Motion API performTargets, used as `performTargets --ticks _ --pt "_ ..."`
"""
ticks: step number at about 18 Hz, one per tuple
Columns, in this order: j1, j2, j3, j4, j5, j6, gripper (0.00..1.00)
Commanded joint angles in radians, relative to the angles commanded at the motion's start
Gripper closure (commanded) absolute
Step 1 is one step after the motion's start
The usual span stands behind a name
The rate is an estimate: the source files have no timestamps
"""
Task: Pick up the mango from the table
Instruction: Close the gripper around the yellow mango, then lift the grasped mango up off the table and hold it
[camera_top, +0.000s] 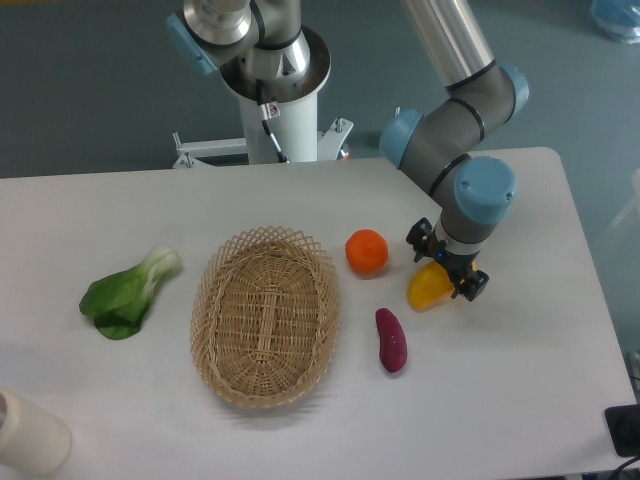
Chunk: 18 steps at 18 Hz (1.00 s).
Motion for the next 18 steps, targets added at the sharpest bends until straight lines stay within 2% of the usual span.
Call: performTargets --ticks 3,6,8,9,11,18 --pt "-0.006 0.000 0.026 -0.014 0.084 -0.006 0.52" --pt "-0.008 0.003 0.041 -0.015 0.084 -0.009 0.52" --pt "-0.008 0.002 0.067 -0.050 0.081 -0.009 0.52" --pt "-0.009 0.002 0.093 -0.086 0.081 -0.009 0.52" --pt "-0.009 0.002 0.124 -0.110 0.080 -0.009 0.52" --pt "-0.017 -0.018 0.264 -0.115 0.000 -0.009 0.51"
